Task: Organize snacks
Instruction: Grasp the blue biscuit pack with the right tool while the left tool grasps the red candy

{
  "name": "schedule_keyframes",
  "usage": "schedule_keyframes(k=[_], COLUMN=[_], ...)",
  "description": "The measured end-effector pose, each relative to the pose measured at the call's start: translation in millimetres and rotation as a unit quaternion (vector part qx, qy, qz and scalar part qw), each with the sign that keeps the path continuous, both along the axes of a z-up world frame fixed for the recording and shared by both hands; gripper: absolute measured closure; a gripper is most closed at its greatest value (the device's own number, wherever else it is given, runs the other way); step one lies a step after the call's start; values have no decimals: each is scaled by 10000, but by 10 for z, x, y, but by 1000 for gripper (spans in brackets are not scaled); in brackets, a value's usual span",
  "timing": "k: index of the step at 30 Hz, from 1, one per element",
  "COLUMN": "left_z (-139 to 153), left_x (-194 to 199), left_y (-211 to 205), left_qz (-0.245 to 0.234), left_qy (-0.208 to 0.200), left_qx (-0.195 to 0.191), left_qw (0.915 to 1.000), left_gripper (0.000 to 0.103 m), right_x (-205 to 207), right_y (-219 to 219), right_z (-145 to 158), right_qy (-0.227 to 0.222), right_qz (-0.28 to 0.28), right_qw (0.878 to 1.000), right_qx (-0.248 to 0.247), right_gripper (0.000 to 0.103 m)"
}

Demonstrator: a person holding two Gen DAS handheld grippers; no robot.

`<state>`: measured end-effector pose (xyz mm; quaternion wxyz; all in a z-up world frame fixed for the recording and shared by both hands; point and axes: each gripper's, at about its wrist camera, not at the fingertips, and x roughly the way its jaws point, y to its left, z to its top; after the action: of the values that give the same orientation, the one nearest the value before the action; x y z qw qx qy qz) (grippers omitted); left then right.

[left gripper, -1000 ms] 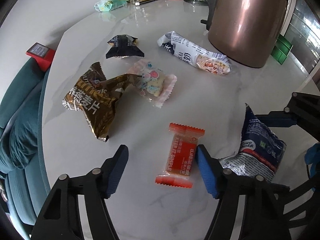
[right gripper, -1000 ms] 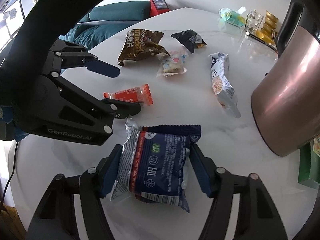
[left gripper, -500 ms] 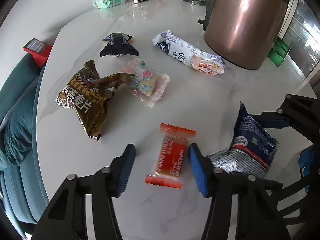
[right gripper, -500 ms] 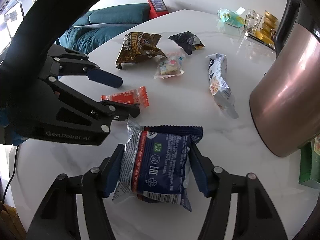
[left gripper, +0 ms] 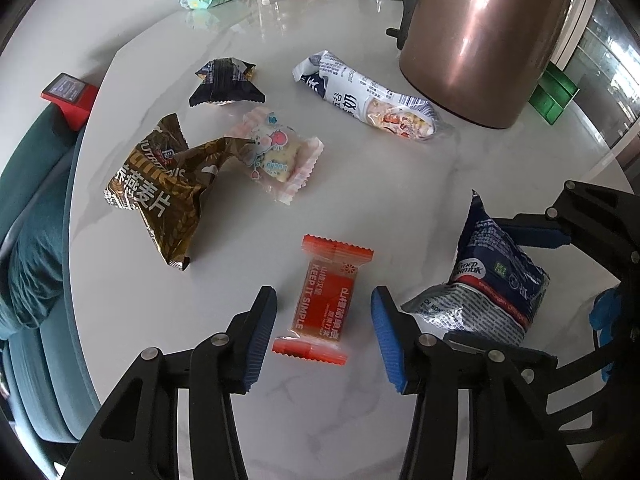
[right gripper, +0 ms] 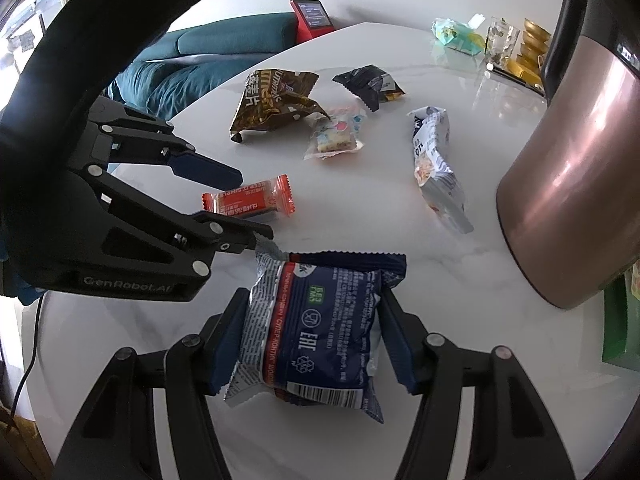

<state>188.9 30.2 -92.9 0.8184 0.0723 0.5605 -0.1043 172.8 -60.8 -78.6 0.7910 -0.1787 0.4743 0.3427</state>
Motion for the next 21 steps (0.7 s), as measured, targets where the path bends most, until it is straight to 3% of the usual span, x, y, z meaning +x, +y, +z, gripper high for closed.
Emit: schedule_keyframes(k=[4,6,21], left_z=[-2,13,52], left_x=[13,19,-95], left_y=[-7,-22,-14], left_qz=[46,57,427], left_qy=[2,-26,-149], left_qx=[13,33,142], left_qw=[10000,10000,9989], left_gripper=[60,82,83], right_x=[-5,-2,-23], right_y=[-33,-39,-155], right_z=[-1,-2,159], right_qy=[8,21,-71], right_qz=[-21,-21,-175], right_qw=[10000,10000,9996], right_qx=[46,71,232], right_gripper=[0,0,0])
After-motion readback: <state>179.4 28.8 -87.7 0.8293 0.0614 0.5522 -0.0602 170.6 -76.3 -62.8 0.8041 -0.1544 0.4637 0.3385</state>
